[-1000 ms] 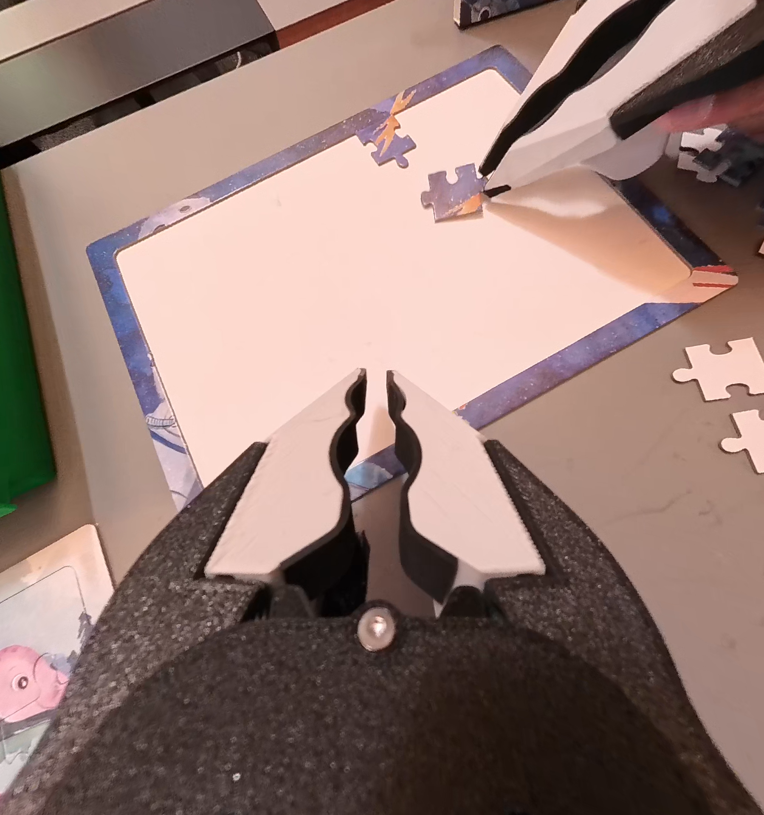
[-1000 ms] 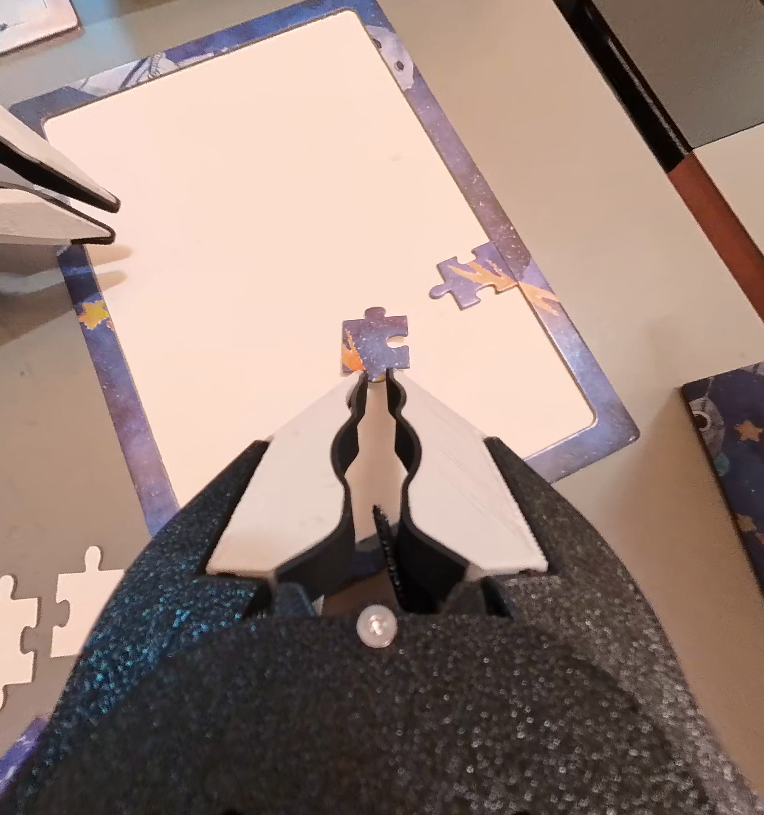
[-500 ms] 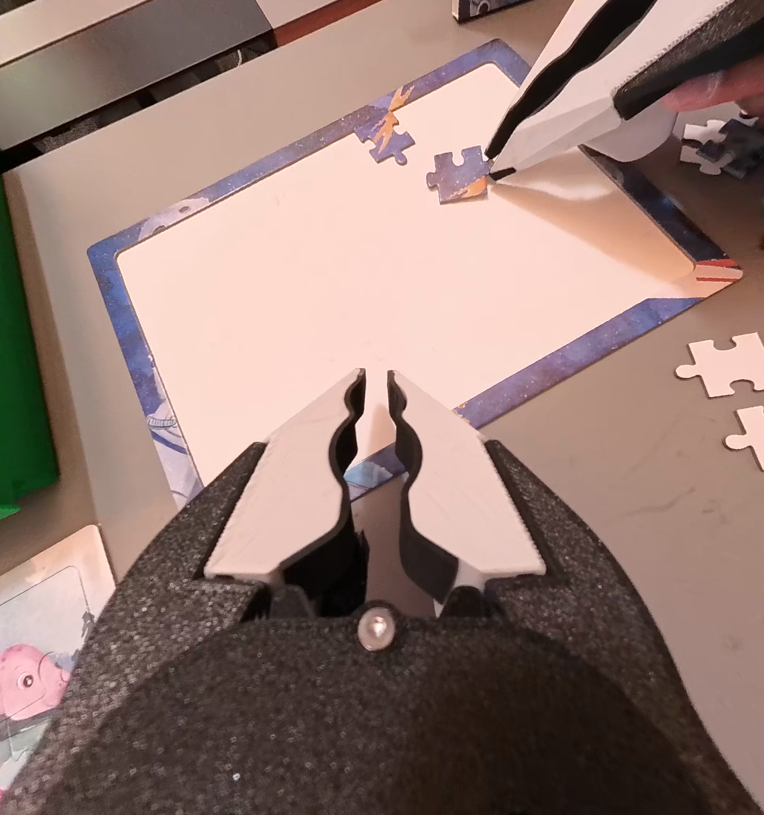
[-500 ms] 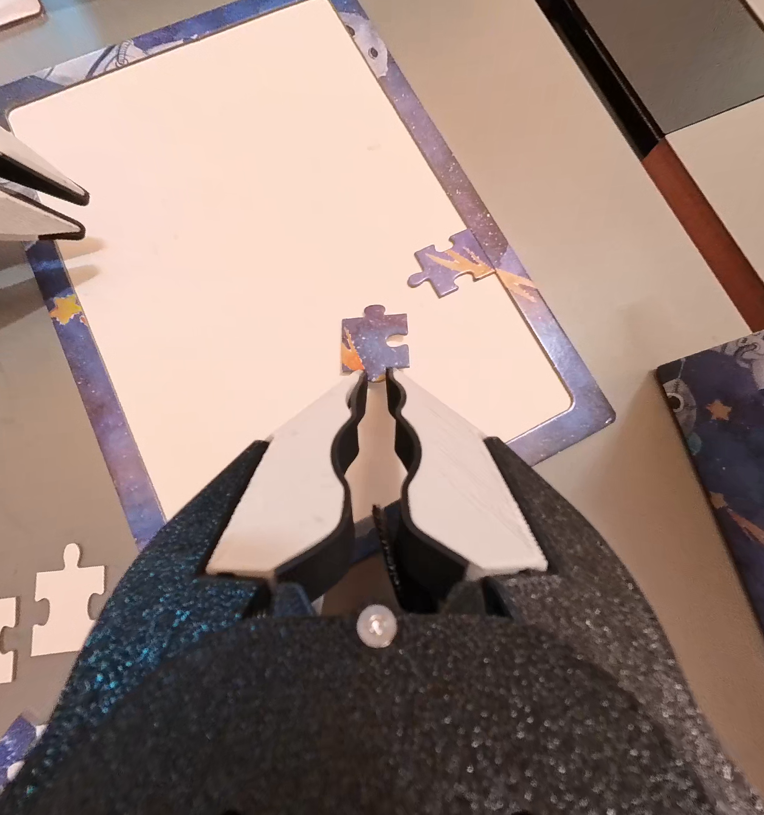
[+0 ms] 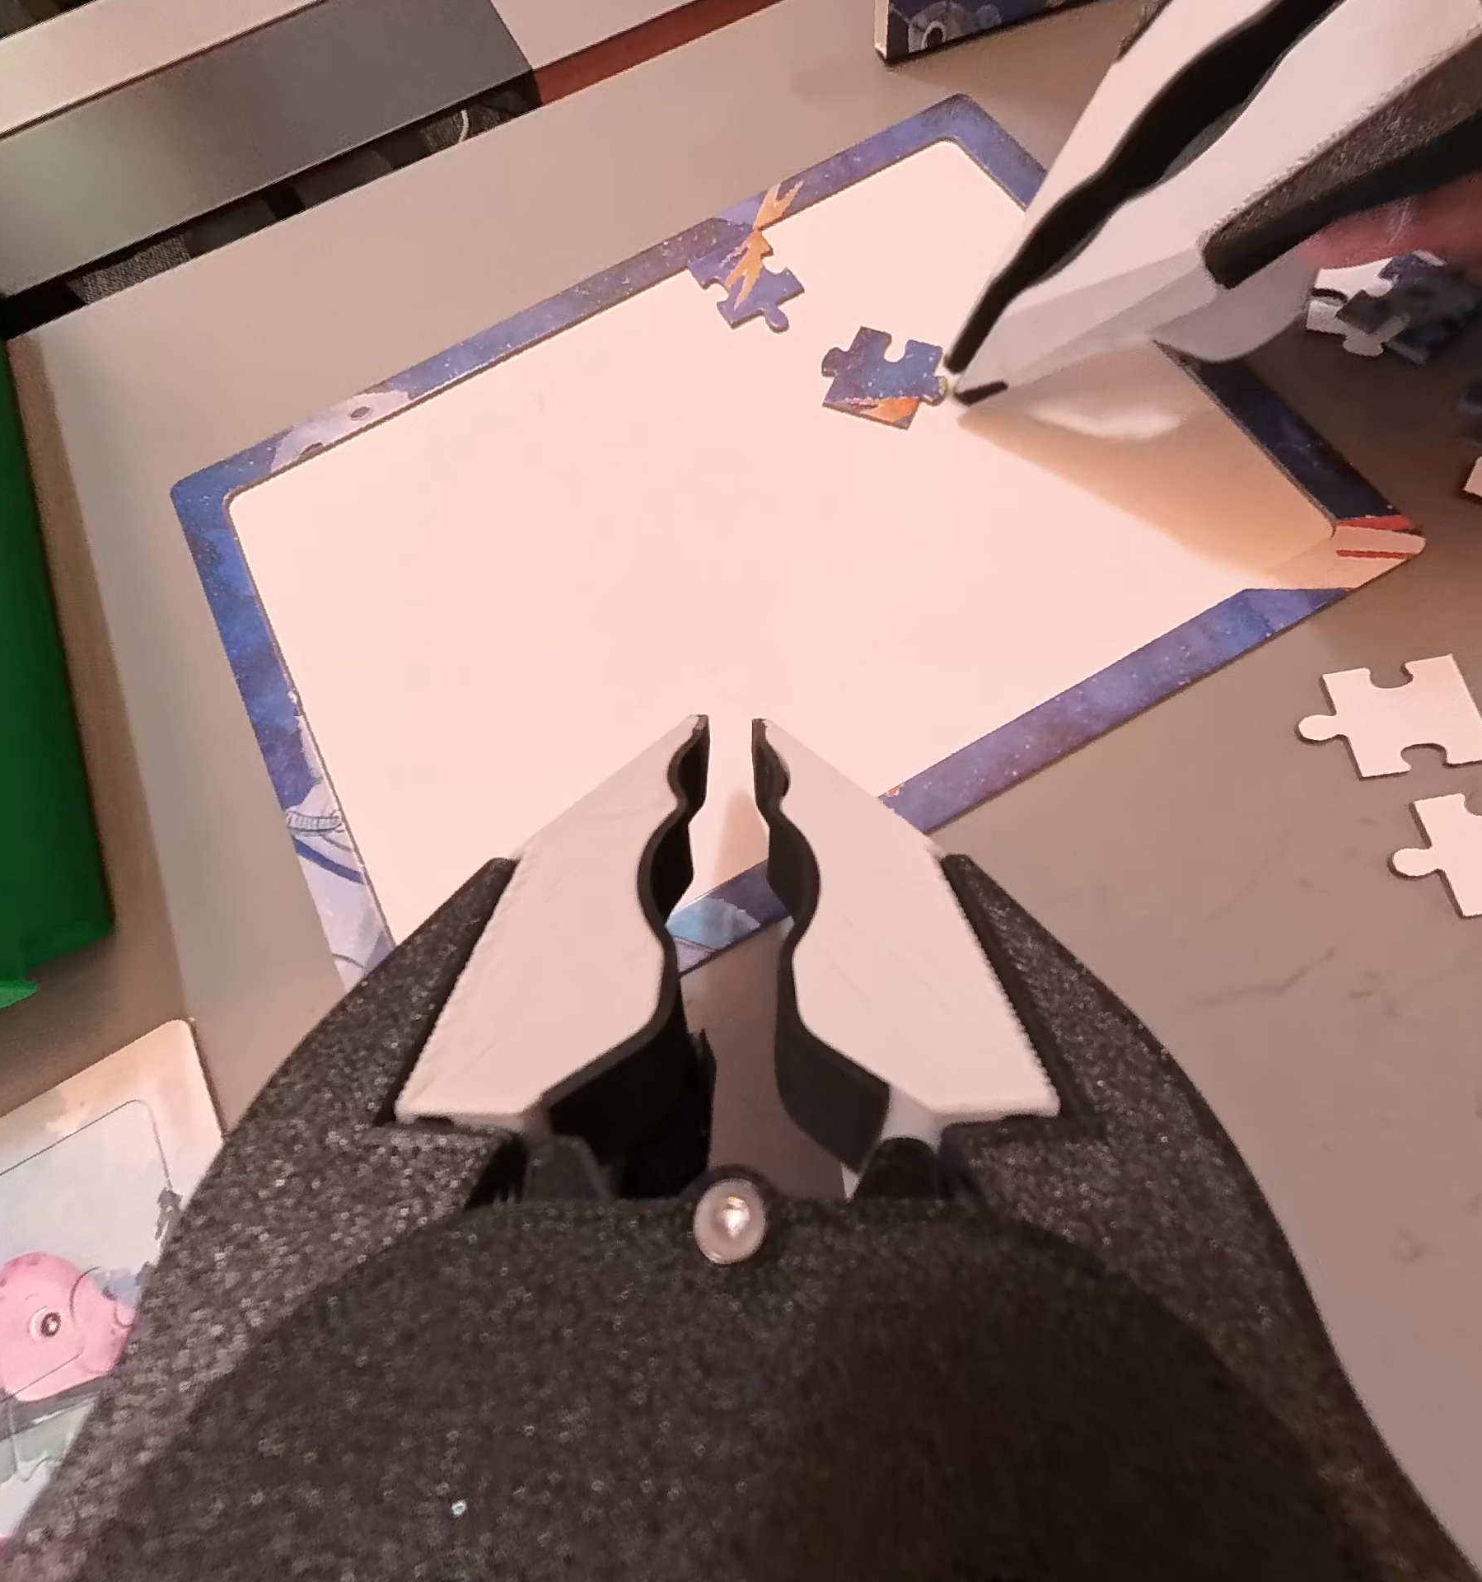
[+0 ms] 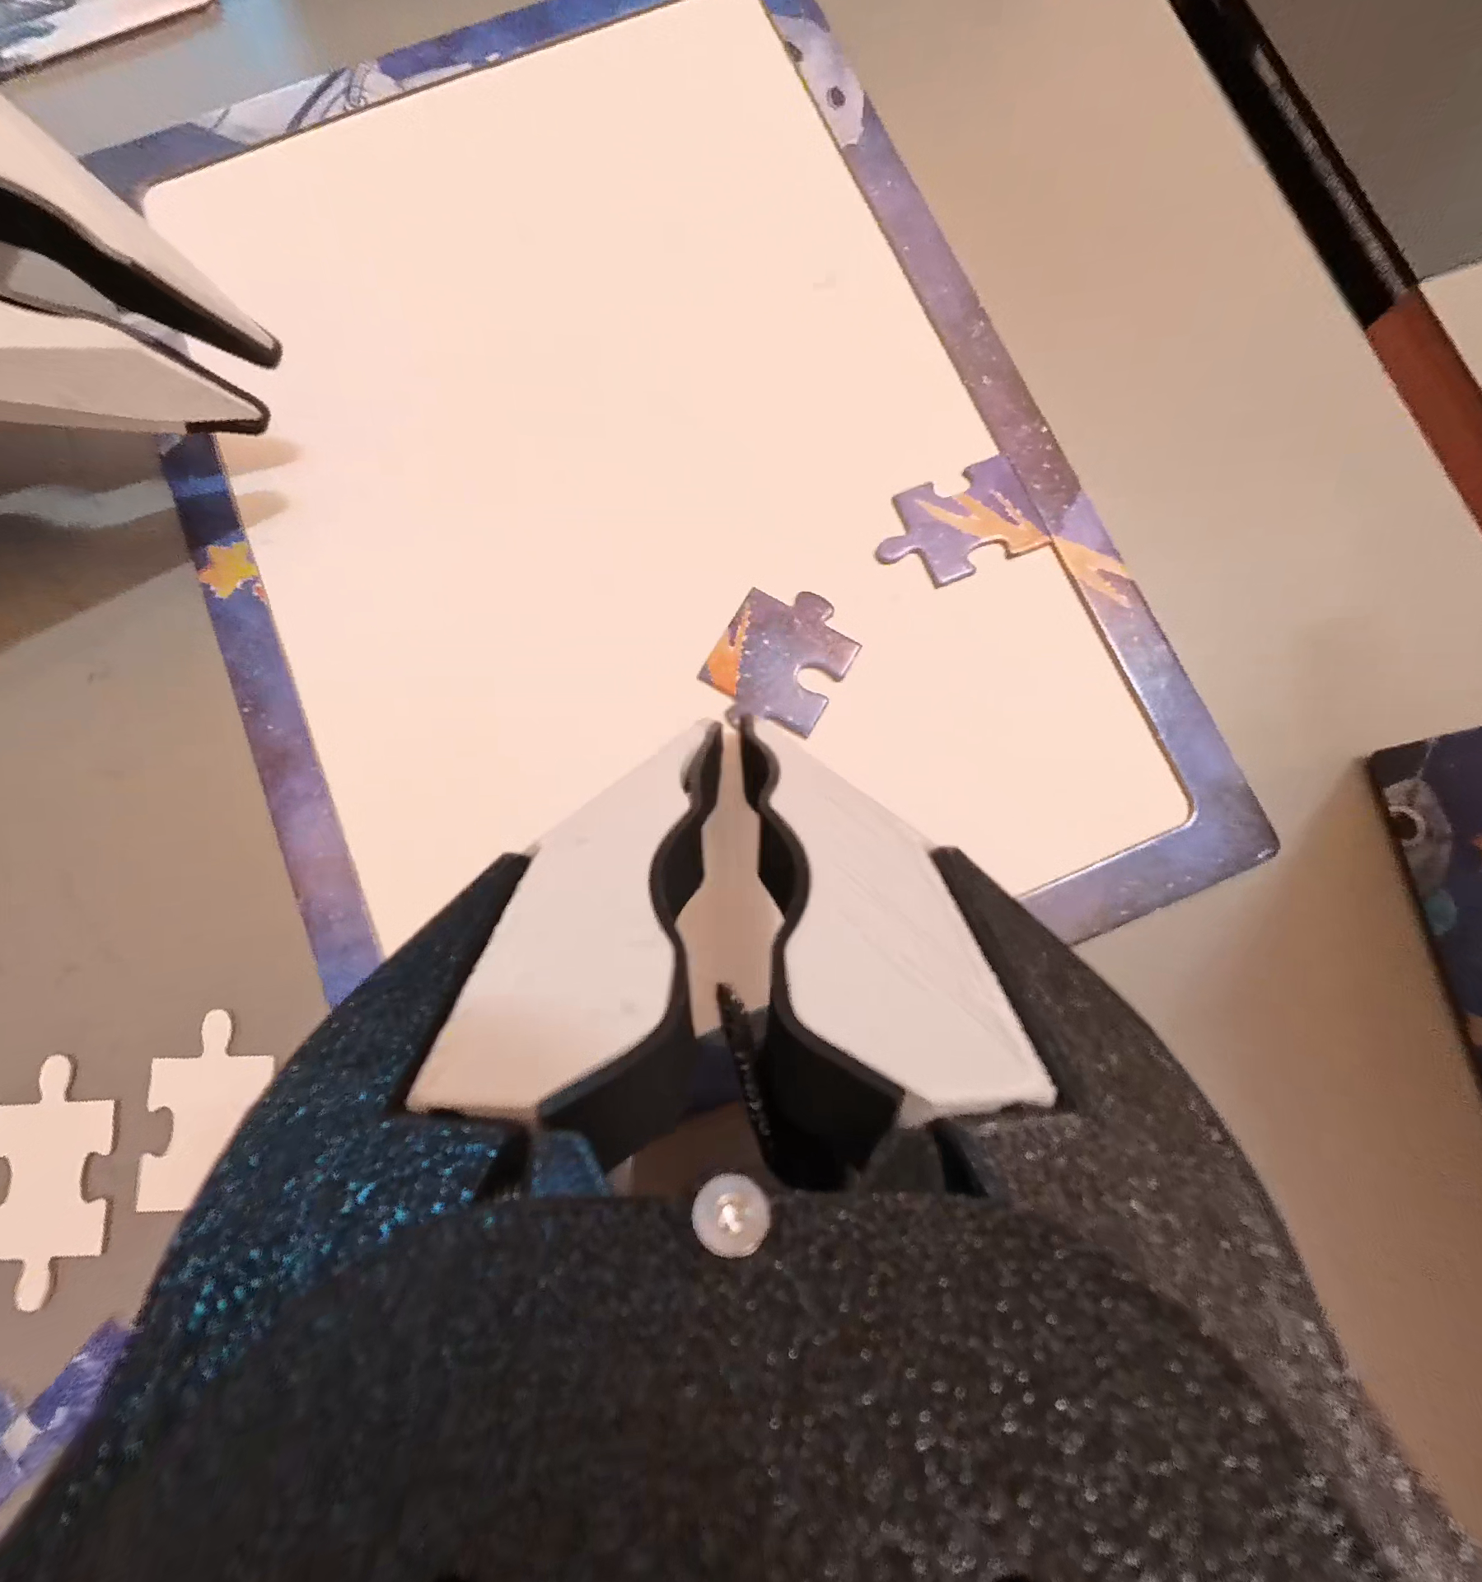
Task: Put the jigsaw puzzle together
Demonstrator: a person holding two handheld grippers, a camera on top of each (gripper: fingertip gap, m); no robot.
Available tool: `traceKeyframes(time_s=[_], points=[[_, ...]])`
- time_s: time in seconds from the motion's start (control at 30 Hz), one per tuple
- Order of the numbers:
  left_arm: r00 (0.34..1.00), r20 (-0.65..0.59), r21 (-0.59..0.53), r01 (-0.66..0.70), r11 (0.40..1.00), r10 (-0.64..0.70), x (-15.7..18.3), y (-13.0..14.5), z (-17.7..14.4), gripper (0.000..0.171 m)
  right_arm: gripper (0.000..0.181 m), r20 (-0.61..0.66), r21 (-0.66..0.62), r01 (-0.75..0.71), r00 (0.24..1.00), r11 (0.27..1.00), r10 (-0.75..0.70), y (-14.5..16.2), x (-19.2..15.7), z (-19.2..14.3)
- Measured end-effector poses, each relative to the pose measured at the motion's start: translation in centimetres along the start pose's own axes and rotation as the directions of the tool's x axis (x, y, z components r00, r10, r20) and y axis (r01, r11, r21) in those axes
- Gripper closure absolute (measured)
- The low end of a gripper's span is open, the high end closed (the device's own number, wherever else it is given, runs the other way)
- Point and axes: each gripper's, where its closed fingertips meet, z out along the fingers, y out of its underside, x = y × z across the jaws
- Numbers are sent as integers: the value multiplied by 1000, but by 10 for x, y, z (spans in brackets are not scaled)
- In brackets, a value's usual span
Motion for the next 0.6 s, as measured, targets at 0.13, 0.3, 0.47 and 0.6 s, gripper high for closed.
traceKeyframes(time_s=[0.13,0.3,0.47,0.6], points=[[1000,1,-2,-1,1000,1,0,0,0,162,162,-29,-19,-48,998,999,47,0,4,2],[1000,0,1,3,1000,-3,-1,0,0,162,143,-117,1,-73,991,997,72,-3,16,7],[1000,-2,3,3,1000,-3,-1,-1,-1,162,134,-70,38,-131,989,991,133,-10,11,13],[1000,-4,6,7,1000,-7,0,-1,-1,162,136,-121,16,-80,989,997,82,-10,11,16]])
